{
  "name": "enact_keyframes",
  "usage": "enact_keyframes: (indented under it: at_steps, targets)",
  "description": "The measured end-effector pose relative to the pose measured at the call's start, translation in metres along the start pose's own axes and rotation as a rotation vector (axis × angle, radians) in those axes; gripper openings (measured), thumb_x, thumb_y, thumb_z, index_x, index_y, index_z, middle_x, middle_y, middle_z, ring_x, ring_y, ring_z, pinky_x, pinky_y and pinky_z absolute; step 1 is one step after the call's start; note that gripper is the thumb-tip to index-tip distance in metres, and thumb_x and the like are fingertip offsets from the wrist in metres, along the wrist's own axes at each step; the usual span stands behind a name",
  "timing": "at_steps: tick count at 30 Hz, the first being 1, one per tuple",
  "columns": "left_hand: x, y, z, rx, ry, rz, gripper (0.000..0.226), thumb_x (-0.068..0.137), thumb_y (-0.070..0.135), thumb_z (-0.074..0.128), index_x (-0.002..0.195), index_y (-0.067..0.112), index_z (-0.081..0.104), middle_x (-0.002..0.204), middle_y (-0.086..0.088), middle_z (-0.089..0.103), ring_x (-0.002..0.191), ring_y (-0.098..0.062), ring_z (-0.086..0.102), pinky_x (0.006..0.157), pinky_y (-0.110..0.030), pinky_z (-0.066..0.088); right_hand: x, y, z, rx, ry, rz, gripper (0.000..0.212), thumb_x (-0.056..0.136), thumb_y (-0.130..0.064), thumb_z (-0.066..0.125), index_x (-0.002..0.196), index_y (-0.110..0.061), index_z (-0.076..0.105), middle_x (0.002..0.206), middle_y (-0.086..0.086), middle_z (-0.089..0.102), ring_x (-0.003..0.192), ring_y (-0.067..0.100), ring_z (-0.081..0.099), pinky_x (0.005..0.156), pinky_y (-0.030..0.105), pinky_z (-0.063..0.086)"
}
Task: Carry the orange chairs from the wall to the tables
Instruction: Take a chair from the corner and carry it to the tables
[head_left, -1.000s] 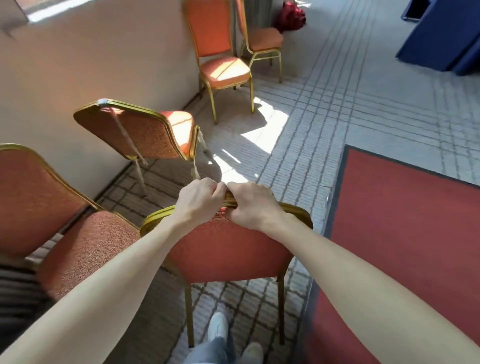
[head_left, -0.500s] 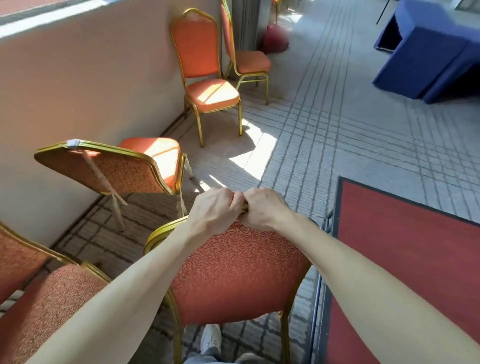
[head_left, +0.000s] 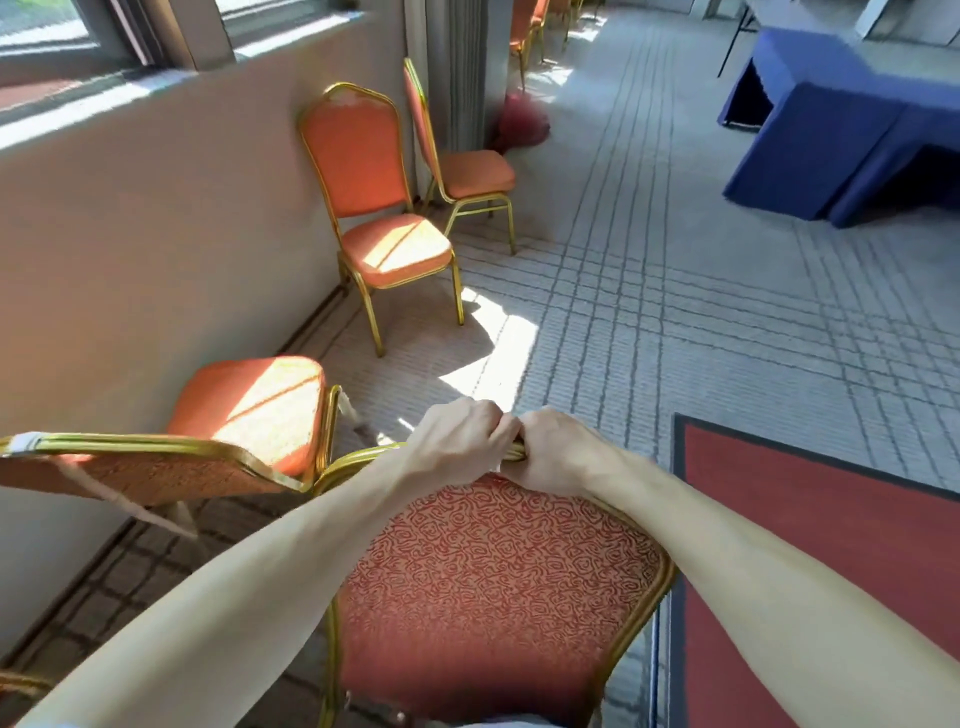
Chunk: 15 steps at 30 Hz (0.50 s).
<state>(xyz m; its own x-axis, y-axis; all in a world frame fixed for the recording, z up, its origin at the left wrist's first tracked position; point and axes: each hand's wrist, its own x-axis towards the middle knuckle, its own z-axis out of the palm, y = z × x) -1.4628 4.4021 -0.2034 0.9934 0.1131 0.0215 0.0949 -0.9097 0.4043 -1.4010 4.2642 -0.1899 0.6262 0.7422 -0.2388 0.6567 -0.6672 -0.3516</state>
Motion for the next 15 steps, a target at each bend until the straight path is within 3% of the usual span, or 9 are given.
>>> enact_keyframes:
  at_steps: [5, 6, 11, 15]
  targets:
    - [0.074, 0.008, -0.012, 0.041, 0.035, 0.115, 0.049, 0.099, 0.037, 0.033, 0.061, 0.009, 0.041, 0.066, -0.008, 0.055, 0.061, -0.029, 0.05, 0.058, -0.033, 0.032, 0.031, 0.034, -0.042, 0.005, 0.065, 0.034, 0.026, 0.078, -0.046, 0.06, 0.091, -0.024, 0.061, 0.083, -0.001, 0.066, 0.079, 0.024, 0.066, 0.066, 0.031, 0.05]
    - [0.127, 0.021, -0.012, 0.045, 0.049, 0.165, 0.049, 0.1, 0.037, 0.034, 0.059, 0.01, 0.039, 0.065, -0.008, 0.055, 0.06, -0.029, 0.051, 0.058, -0.034, 0.033, 0.054, 0.067, -0.07, 0.006, 0.119, 0.067, 0.025, 0.079, -0.045, 0.06, 0.091, -0.023, 0.061, 0.082, -0.001, 0.065, 0.078, 0.024, 0.066, 0.066, 0.032, 0.05]
    - [0.179, 0.013, -0.006, 0.043, 0.141, 0.288, 0.049, 0.093, 0.044, 0.026, 0.054, 0.015, 0.027, 0.057, -0.009, 0.053, 0.055, -0.034, 0.05, 0.054, -0.034, 0.032, 0.082, 0.093, -0.088, -0.065, 0.228, 0.033, 0.023, 0.085, -0.039, 0.063, 0.092, -0.017, 0.062, 0.075, -0.002, 0.06, 0.071, 0.022, 0.059, 0.072, 0.034, 0.049]
    - [0.221, 0.001, 0.012, 0.045, 0.153, 0.374, 0.047, 0.092, 0.042, 0.024, 0.053, 0.017, 0.022, 0.049, -0.008, 0.049, 0.048, -0.033, 0.047, 0.051, -0.031, 0.028, 0.115, 0.12, -0.084, -0.106, 0.238, 0.061, 0.02, 0.084, -0.04, 0.059, 0.084, -0.02, 0.06, 0.077, 0.002, 0.068, 0.076, 0.025, 0.067, 0.075, 0.036, 0.054]
